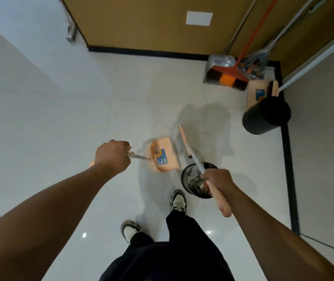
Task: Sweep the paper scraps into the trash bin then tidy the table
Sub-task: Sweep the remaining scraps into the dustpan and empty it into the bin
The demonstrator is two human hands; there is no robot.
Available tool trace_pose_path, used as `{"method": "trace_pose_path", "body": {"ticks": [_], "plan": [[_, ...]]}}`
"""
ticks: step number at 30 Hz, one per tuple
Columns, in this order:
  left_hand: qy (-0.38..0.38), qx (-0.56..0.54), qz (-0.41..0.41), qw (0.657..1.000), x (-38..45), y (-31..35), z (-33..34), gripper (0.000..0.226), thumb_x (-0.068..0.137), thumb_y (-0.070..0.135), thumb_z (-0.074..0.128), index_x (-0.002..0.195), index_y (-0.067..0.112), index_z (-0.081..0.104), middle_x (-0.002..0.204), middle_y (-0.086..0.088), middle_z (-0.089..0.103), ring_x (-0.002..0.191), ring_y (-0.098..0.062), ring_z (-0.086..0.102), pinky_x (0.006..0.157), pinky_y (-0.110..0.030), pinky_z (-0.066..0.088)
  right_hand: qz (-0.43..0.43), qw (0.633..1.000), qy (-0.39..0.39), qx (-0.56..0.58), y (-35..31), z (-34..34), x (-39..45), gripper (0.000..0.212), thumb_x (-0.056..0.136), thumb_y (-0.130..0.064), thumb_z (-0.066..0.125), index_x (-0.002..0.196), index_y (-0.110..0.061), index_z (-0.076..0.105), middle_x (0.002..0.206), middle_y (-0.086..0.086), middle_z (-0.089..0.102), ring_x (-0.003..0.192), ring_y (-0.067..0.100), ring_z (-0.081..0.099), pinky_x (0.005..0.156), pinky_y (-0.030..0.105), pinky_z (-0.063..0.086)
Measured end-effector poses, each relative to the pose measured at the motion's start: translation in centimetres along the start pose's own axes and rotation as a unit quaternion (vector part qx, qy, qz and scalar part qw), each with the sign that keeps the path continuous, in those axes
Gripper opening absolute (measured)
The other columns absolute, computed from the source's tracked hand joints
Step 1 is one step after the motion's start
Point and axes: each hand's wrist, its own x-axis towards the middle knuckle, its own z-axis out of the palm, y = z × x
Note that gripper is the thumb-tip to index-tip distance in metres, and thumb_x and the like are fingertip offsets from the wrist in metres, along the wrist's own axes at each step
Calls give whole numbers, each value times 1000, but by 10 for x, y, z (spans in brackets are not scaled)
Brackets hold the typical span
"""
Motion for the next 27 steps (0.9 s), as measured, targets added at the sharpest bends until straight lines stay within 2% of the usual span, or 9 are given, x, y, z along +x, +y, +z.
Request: {"method": "trace_pose_path", "body": {"ticks": [2,7,10,13,19,24,27], "plan": [[10,-24,-34,999,-29,-37,12,24,81,22,55,99,34,65,75,3,50,67,-24,52,58,-26,35,-8,999,-12,-51,-5,25,-10,6,83,-2,67,82,4,69,48,11,58,36,19,50,39,23,41],[10,-74,-123,990,-130,-148,48,23,81,24,54,99,31,65,74,3,57,71,-25,59,56,-27,37,-26,987,-68,-145,-7,118,-44,6,85,-4,66,84,2,66,51,12,56,37,19,49,37,22,38],[17,-119,-213,970,-196,-219,66,22,80,25,57,98,33,66,71,6,57,67,-22,57,55,-26,39,-41,975,-93,-199,0,191,-67,5,84,-3,69,82,2,68,53,15,56,44,23,48,42,27,36],[28,-164,-309,936,-266,-283,88,20,79,27,58,95,35,66,73,6,56,67,-21,55,55,-26,37,-63,951,-126,-275,17,270,-92,2,82,-1,69,81,1,68,50,15,54,39,22,46,40,23,35],[56,-224,-512,827,-418,-369,143,12,78,28,59,87,30,67,72,5,57,66,-22,53,54,-26,35,-99,872,-217,-428,56,435,-158,5,83,2,68,81,6,66,53,17,56,39,23,47,38,24,37],[80,-278,-657,696,-520,-405,182,8,76,26,55,76,27,62,66,4,55,61,-21,52,51,-26,35,-116,801,-268,-522,78,558,-215,11,80,-1,72,71,1,65,54,17,56,38,22,45,38,24,38],[86,-293,-722,621,-561,-429,202,6,74,24,53,69,24,58,66,1,57,61,-23,53,51,-26,35,-157,763,-298,-552,92,636,-238,8,77,1,73,75,0,66,54,17,56,37,21,46,38,23,39]]}}
